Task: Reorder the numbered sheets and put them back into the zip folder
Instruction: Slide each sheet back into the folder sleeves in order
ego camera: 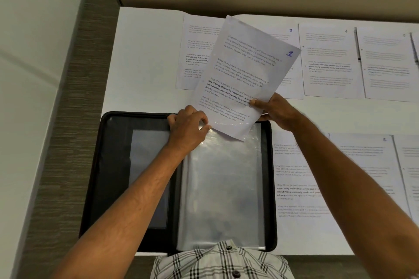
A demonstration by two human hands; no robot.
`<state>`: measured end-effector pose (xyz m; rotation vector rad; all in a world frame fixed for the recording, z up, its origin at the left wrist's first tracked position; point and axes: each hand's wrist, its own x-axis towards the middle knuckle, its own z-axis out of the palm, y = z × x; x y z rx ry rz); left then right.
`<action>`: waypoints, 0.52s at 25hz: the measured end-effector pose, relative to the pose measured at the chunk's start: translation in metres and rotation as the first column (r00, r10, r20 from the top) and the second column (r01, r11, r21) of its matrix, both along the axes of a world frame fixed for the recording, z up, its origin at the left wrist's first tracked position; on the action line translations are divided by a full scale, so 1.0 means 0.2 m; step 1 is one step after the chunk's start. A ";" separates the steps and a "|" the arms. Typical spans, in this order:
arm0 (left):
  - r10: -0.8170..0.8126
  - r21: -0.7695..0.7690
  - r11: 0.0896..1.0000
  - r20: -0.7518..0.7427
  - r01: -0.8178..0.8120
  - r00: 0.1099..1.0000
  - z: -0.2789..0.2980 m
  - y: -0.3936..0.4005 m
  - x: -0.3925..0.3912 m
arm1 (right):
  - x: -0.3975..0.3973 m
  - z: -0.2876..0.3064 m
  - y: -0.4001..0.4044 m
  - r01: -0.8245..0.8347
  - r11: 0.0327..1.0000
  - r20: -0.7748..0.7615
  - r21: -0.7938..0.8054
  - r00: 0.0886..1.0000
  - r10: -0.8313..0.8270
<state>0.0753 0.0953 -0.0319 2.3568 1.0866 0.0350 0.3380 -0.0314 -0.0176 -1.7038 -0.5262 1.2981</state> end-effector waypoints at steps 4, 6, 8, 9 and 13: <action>0.008 0.020 1.000 -0.046 -0.007 0.999 -0.01 0.03 -0.02 | 0.03 0.00 0.03 -0.069 0.997 0.009 -0.023 0.998 0.069; 0.032 -0.025 0.999 -0.056 -0.033 0.998 -0.01 0.05 -0.01 | 0.04 0.01 0.04 -0.083 0.996 0.011 -0.038 0.996 0.084; 0.053 -0.087 0.995 -0.059 -0.058 0.997 -0.02 0.07 -0.02 | 0.06 0.01 0.05 -0.095 0.994 0.012 -0.051 0.995 0.096; 0.064 -0.117 0.990 -0.065 -0.072 0.996 -0.01 0.08 -0.02 | 0.07 0.01 0.05 -0.102 0.993 0.013 -0.056 0.995 0.103; 0.057 -0.178 0.981 -0.090 -0.072 0.994 0.01 0.13 -0.04 | 0.08 0.00 0.04 -0.103 0.994 -0.023 -0.045 0.995 0.102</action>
